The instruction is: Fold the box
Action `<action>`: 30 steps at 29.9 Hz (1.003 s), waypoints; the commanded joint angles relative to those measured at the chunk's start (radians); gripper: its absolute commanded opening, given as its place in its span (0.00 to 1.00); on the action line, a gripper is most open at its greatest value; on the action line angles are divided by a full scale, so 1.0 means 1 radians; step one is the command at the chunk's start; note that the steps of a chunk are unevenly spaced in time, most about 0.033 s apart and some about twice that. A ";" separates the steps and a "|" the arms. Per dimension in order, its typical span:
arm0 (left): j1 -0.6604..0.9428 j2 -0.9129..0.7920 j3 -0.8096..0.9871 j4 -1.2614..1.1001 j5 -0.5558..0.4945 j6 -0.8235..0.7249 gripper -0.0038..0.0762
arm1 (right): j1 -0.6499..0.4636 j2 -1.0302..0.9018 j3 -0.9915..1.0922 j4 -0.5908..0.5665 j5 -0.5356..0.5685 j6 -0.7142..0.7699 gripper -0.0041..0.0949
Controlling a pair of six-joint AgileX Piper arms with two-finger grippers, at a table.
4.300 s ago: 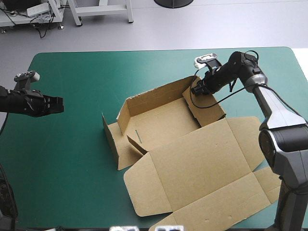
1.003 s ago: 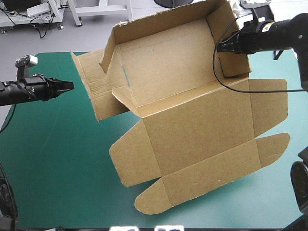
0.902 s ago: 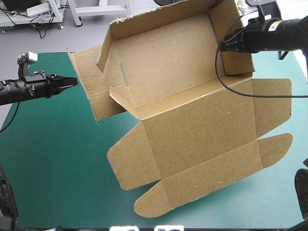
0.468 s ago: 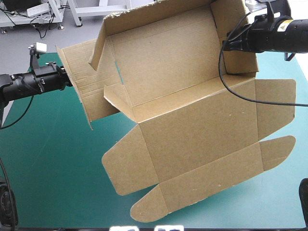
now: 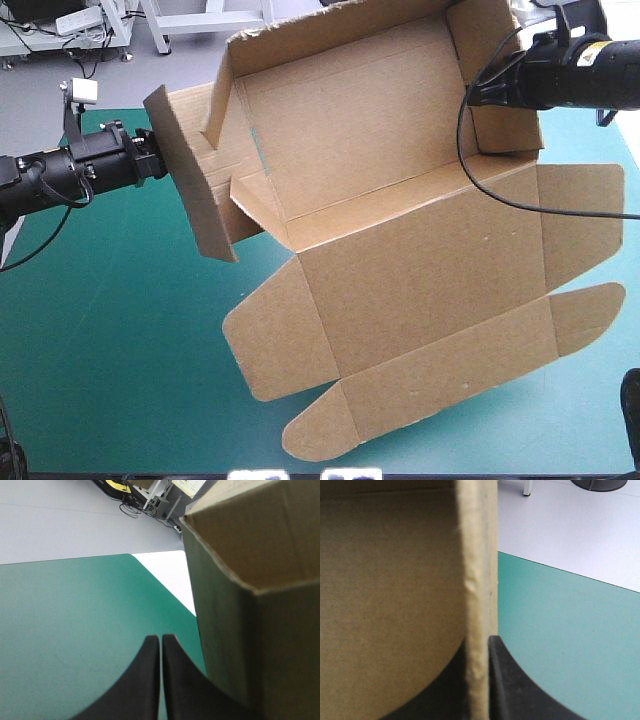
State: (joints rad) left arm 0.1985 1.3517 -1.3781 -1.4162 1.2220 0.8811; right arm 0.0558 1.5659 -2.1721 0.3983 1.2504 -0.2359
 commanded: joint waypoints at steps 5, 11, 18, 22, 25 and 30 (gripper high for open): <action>-0.008 -0.081 -0.031 -0.110 0.068 -0.035 0.06 | -0.009 -0.005 -0.021 0.079 -0.054 0.018 0.04; -0.008 -0.083 -0.031 -0.118 0.068 -0.038 0.06 | -0.009 0.003 -0.021 0.097 -0.074 0.018 0.04; -0.008 -0.087 -0.031 -0.119 0.068 -0.054 0.06 | -0.009 0.020 -0.021 0.097 -0.087 0.018 0.04; -0.008 -0.088 -0.031 -0.117 0.068 -0.054 0.11 | -0.009 0.027 -0.021 0.097 -0.113 0.018 0.04; -0.008 -0.089 -0.031 -0.117 0.068 -0.054 0.22 | -0.009 0.029 -0.021 0.097 -0.129 0.018 0.04; -0.008 -0.104 -0.031 -0.121 0.068 -0.064 0.42 | -0.009 0.041 -0.021 0.097 -0.149 0.026 0.04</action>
State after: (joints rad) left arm 0.1985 1.2869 -1.3781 -1.4436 1.2274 0.8275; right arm 0.0550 1.6328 -2.1710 0.4569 1.1881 -0.2286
